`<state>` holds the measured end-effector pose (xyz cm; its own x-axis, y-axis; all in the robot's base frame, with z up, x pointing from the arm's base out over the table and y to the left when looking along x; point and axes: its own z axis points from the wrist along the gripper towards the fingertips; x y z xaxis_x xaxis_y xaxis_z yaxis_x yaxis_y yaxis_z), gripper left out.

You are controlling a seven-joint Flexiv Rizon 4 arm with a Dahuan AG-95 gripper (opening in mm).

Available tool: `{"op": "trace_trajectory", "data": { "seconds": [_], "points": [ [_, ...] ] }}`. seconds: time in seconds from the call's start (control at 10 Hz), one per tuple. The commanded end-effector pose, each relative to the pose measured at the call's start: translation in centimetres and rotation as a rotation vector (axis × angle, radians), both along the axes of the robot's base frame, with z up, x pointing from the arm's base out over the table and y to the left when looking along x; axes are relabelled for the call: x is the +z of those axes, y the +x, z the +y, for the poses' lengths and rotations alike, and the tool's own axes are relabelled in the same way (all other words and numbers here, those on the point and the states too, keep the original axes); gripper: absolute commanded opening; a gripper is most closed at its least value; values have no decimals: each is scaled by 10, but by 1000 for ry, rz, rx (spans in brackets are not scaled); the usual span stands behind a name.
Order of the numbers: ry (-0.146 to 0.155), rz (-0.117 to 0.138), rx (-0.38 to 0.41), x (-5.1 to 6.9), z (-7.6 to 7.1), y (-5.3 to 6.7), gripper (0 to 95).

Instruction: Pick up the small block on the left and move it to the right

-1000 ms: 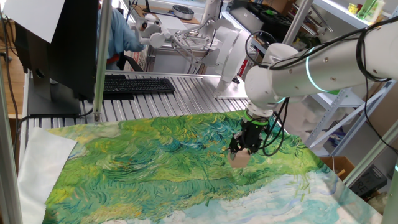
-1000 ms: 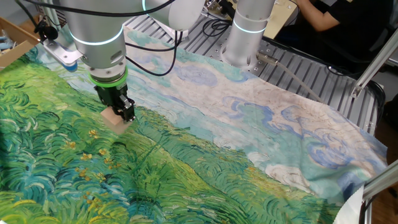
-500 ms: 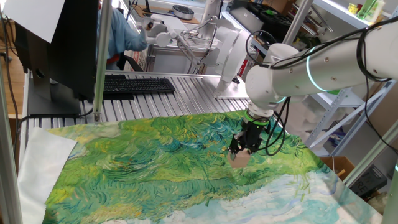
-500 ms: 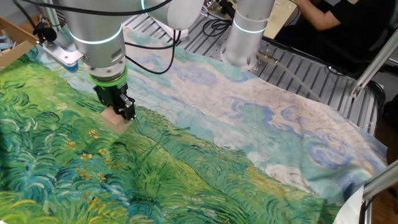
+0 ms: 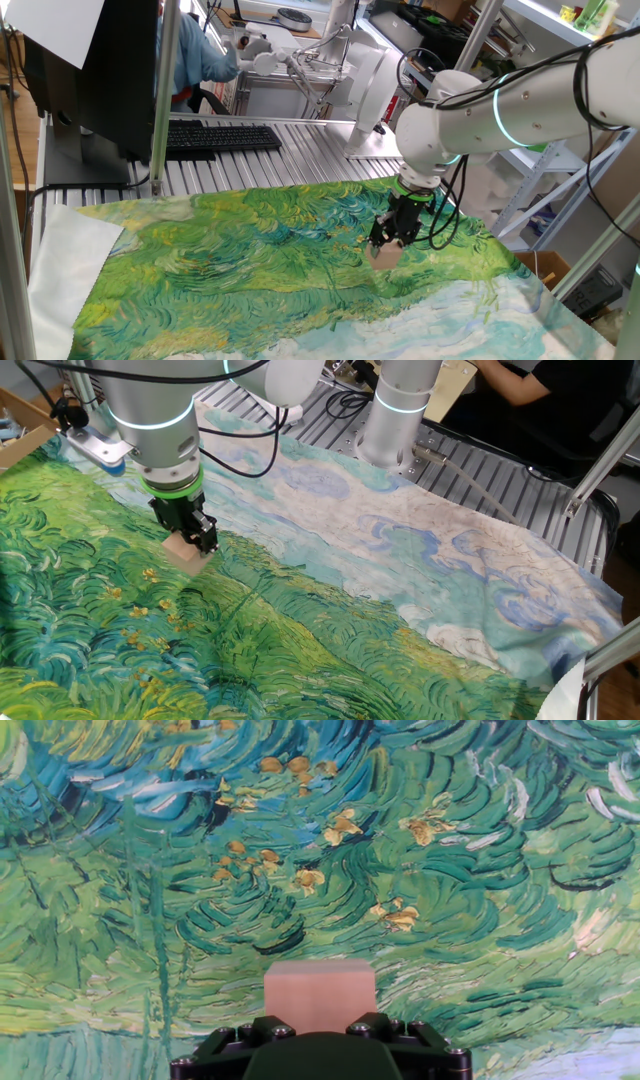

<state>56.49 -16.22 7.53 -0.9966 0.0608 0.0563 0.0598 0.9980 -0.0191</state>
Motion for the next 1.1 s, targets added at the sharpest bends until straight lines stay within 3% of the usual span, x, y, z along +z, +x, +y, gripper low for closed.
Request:
{"op": "trace_trajectory", "data": {
  "seconds": [0.1, 0.8, 1.1],
  "points": [
    [0, -2, -7, 0, 0, 0, 0],
    [-4, -1, -23, 7, 15, -6, 0],
    [-10, -2, -59, 5, 33, -9, 0]
  ]
}}
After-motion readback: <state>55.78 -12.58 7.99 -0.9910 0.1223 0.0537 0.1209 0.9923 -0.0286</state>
